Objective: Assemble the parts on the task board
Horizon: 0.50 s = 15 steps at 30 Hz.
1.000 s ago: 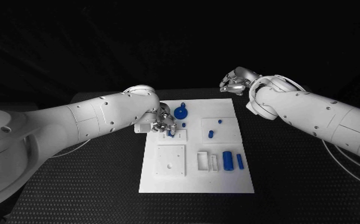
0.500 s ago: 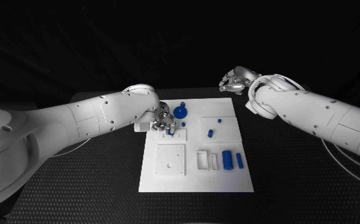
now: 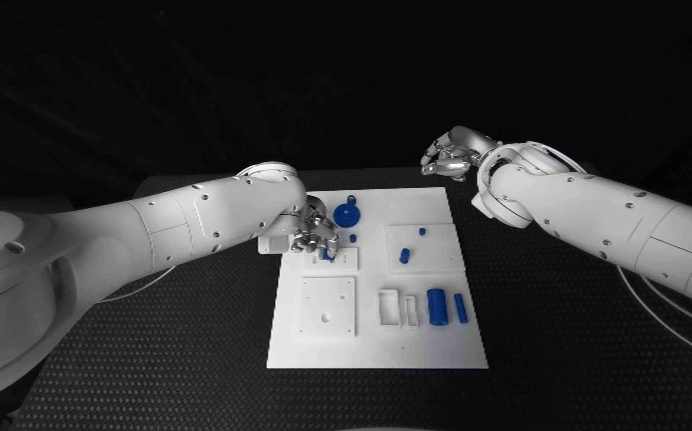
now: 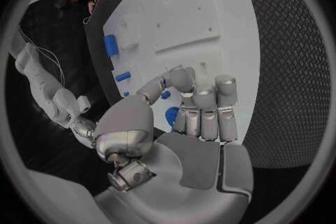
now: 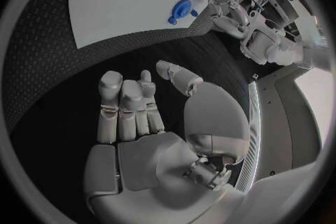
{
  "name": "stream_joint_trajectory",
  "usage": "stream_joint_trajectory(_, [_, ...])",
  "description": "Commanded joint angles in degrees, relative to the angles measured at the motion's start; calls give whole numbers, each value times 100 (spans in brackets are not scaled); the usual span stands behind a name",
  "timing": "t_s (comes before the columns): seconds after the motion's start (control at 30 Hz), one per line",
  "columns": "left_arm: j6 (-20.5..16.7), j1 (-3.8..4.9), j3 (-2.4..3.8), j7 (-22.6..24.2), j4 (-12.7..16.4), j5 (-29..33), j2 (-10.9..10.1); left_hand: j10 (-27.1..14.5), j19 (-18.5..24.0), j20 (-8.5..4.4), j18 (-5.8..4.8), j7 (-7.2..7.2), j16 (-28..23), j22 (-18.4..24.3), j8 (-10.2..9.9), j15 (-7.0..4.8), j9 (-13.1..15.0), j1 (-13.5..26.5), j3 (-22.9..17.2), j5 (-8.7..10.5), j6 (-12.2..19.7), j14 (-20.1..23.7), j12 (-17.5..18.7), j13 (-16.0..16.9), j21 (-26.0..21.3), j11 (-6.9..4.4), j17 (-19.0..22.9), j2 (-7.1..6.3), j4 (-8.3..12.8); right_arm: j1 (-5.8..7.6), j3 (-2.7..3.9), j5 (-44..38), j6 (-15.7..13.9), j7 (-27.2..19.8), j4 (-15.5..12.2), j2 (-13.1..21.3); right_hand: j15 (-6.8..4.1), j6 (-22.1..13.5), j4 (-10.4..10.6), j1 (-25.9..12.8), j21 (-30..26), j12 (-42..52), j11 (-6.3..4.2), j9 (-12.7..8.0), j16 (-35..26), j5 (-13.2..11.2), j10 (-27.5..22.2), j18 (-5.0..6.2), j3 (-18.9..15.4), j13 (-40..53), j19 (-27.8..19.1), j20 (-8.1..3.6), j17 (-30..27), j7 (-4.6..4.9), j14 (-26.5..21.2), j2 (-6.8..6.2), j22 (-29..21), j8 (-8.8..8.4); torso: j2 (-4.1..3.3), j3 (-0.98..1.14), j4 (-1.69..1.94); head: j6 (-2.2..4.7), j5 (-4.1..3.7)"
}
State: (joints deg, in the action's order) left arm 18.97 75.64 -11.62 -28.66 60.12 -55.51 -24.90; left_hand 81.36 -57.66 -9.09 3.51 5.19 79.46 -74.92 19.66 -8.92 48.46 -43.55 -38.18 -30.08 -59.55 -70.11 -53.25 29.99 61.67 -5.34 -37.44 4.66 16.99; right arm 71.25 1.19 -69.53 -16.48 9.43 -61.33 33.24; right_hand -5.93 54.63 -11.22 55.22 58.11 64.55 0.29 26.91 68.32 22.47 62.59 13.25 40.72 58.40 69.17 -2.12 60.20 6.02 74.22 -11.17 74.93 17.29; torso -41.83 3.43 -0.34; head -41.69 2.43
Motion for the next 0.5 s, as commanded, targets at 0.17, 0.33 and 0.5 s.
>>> stream_joint_trajectory(0.17, [91, -23, -11, 31, 3, 25, 11, -59, -47, -492, 96, -541, 34, -88, 176, -258, 18, -8, -65, -127, -782, -190, -43, -6, 27, -121, -3, 50, -34, -2, 2, -16, 54, -40, -4, -7, 9, 43, -26, -56, -19, 21, 4, 7, -39, 31, -52, 175, 1, -6, 12, -45, 9, 76, -8, 3, 89, -35, -2, 1, 1, -4, 3])
stream_joint_trajectory(0.33, [183, -23, -11, 46, 13, 81, 9, -60, -47, -492, 97, -543, 35, -88, 177, -258, 25, -7, -69, -133, -784, -191, -46, -7, 27, -123, -3, 50, -32, -2, 2, -16, 57, -41, -6, -4, 9, 43, -27, -56, -20, 22, 4, 7, -39, 32, -52, 175, 2, -6, 12, -45, 9, 76, -8, 4, 89, -35, 2, 3, 1, -7, 8])
stream_joint_trajectory(0.5, [193, -24, -11, 54, 15, 86, 0, -62, -45, -494, 100, -547, 37, -89, 178, -257, 40, -14, -81, -144, -787, -192, -53, -9, 29, -127, -4, 33, -28, -2, 2, -16, 58, -41, -2, -7, 9, 43, -27, -56, -20, 22, 4, 7, -39, 32, -52, 175, 1, -6, 12, -45, 9, 76, -8, 4, 89, -35, 2, -1, 1, -4, 9])
